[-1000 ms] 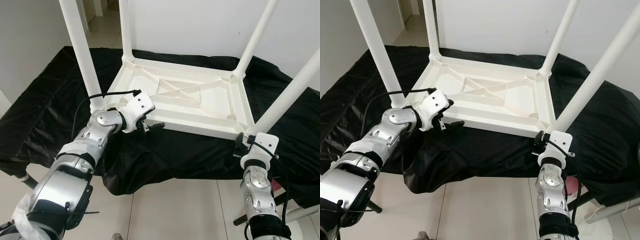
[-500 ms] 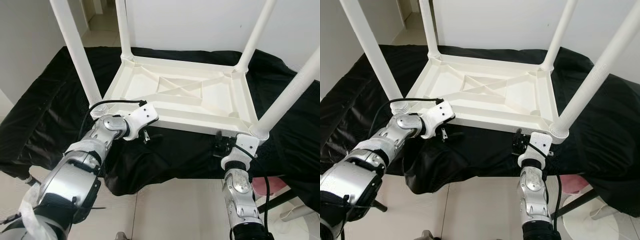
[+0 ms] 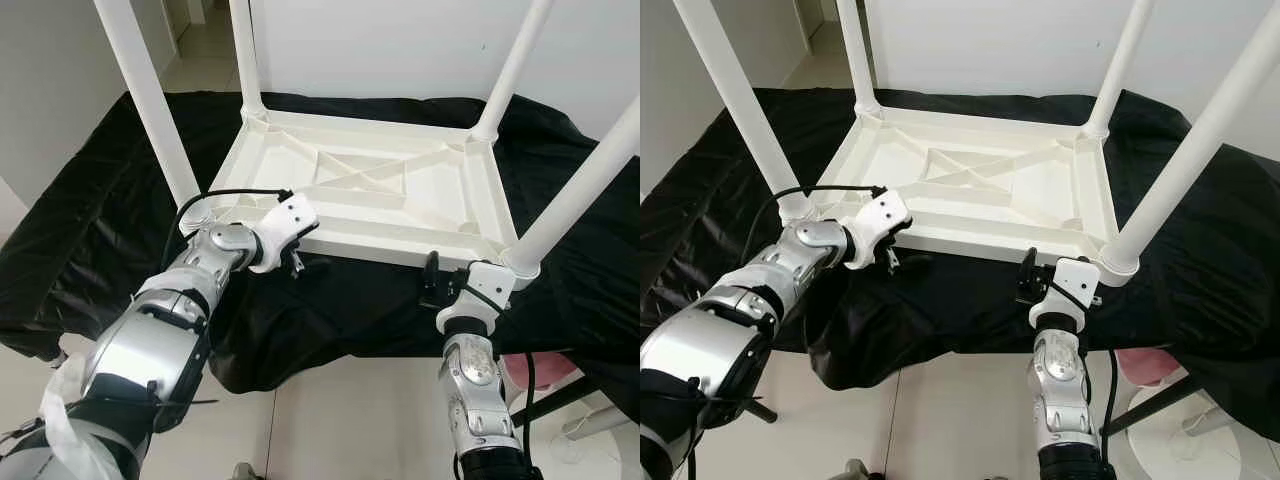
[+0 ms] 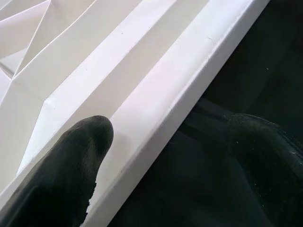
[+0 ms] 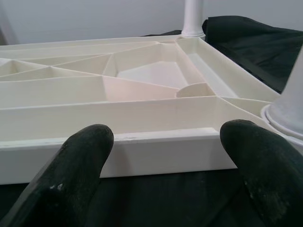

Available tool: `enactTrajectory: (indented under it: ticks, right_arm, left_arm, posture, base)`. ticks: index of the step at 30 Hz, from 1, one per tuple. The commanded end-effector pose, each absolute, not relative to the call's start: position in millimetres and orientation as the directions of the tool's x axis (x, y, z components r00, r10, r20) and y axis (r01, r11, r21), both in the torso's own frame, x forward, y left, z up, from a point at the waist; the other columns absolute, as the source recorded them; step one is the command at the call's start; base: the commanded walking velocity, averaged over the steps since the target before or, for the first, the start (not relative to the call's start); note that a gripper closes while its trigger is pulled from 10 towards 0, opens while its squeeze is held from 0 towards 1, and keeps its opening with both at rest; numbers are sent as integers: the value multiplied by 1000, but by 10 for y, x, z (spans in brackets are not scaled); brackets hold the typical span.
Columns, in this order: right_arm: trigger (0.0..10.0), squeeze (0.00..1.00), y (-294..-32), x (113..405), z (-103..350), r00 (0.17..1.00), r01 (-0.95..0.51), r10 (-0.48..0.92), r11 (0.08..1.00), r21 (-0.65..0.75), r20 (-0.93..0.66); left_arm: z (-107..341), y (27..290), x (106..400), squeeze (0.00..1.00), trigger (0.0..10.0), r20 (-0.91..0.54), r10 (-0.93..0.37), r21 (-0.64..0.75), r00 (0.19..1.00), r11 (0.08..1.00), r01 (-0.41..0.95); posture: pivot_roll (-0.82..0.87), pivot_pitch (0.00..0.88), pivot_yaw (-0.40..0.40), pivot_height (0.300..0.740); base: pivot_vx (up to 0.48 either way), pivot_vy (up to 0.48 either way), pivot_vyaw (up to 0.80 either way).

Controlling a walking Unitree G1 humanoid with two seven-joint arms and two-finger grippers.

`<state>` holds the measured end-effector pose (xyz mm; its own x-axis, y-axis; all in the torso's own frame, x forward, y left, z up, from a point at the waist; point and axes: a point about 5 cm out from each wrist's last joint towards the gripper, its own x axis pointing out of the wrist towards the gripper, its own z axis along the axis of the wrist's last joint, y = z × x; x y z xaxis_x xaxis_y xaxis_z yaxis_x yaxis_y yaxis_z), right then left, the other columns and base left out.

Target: Building children table

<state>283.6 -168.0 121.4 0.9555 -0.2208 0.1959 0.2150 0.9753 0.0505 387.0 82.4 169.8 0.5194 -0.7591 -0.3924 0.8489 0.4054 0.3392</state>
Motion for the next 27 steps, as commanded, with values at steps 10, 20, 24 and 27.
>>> enactTrajectory:
  ticks: [10,20,24,27]
  right_arm:
    - [10000,0,-1444,2734,1299,978,97,-103,995,38,182]
    - [10000,0,-1449,2677,1304,983,77,-80,997,26,164]
    - [10000,0,-1451,2696,1315,983,77,-80,997,25,166]
    - [10000,0,-1449,2722,1325,983,76,-79,997,25,168]
  left_arm:
    - [1608,1006,4013,0,10000,-370,-458,363,808,729,580]
    - [1648,1200,4059,0,3333,-341,-356,330,870,821,465]
    - [1657,1180,4053,0,314,-330,-388,324,861,810,489]
    - [1660,1139,4045,0,0,-324,-419,318,848,796,515]
  posture:
    - [-117,184,47,740]
    - [-135,192,34,740]
    - [-131,174,33,740]
    - [-124,167,34,740]
  base:
    - [0,0,0]
    - [0,0,0]
    - [0,0,0]
    - [0,0,0]
